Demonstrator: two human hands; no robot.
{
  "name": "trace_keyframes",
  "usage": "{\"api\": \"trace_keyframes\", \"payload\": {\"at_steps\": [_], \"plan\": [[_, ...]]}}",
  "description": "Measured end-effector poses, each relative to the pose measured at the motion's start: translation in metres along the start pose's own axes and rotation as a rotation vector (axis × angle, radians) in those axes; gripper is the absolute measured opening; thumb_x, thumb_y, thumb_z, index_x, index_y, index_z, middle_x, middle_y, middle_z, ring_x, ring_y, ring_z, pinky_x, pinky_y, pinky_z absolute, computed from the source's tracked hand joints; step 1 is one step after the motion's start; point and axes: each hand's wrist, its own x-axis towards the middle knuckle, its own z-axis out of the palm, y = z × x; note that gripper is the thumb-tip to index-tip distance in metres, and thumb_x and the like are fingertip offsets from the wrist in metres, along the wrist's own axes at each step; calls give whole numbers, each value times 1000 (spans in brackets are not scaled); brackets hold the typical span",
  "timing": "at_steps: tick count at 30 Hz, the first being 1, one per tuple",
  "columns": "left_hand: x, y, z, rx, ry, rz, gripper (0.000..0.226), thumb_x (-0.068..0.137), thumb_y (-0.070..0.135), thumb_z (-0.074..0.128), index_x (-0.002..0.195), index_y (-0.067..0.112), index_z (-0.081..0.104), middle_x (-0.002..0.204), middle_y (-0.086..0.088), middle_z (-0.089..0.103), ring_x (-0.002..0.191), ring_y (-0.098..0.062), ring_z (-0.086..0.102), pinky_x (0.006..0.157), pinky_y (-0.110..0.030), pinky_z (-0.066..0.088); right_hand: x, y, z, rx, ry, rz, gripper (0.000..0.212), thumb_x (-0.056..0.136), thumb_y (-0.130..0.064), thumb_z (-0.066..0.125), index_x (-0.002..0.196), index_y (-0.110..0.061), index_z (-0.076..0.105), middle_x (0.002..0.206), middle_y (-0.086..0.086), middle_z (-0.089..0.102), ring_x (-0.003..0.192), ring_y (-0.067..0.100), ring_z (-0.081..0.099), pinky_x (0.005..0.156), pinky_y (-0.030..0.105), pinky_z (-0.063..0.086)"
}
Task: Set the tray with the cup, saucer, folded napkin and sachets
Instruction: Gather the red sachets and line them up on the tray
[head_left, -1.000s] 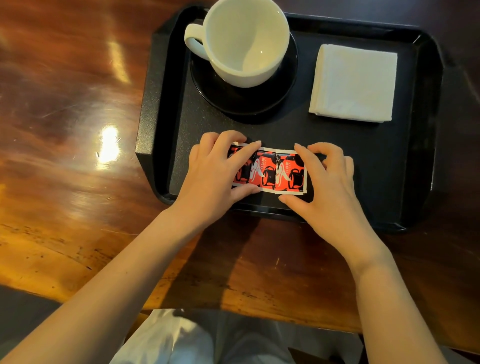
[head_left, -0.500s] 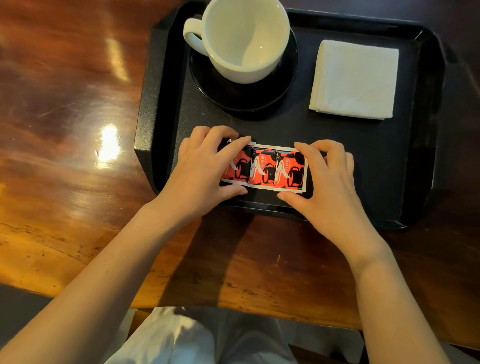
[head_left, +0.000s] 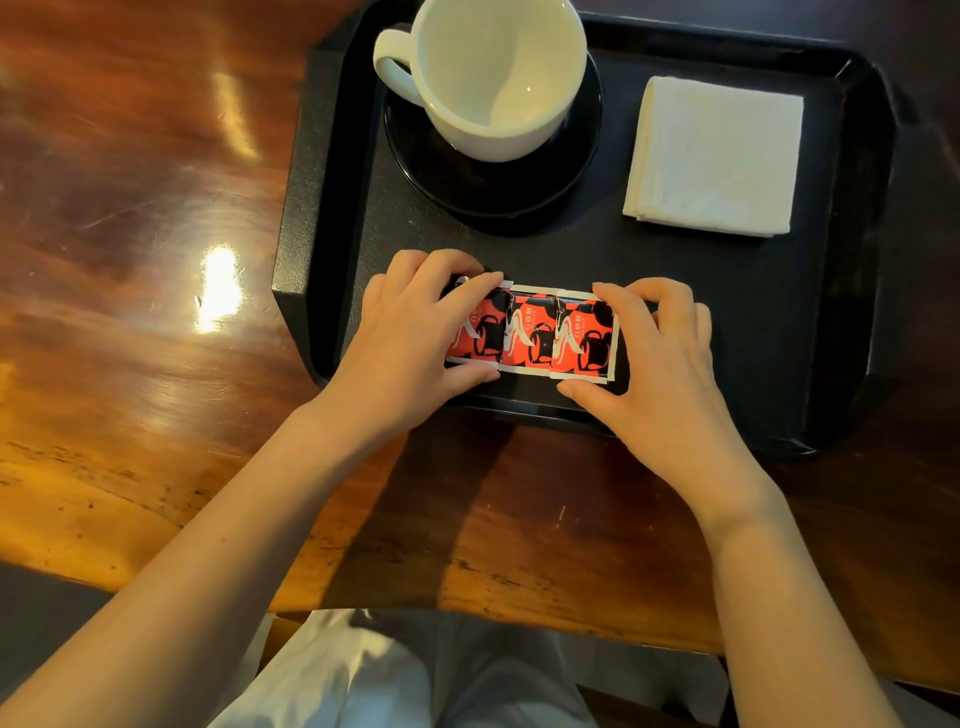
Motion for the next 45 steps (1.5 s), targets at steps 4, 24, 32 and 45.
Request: {"api": "trace_keyframes", "payload": {"at_steps": [4,24,32,45], "plan": [[0,0,1,-10,-10,11,76,72,44,73,137,18,43,136,-7,44,123,-26,33,97,-43,32,-1,-1,1,7,7,2,74,75,-34,73,137,-25,33,134,1,29,117,9,21,99,34,39],[13,9,6,2,-10,77,74,72,43,73,135,16,46,133,-7,48,119,-25,36,91,-43,33,-7,5,-1,-22,52,31,75,74,-36,73,137,-24,34,133,2,30,116,9,22,96,31,37],[15,18,8,4,-6,88,73,73,44,72,135,15,46,133,-7,48,120,-28,39,92,-44,34,-8,12,-5,3,55,51,76,73,-33,74,137,-23,34,132,2,30,117,10,24,96,34,40],[15,23,9,27,-5,54,73,74,42,72,136,16,44,134,-7,47,123,-28,38,95,-44,33,-7,8,-1,10,48,37,75,75,-35,73,138,-23,34,133,3,30,119,12,27,97,32,36]]}}
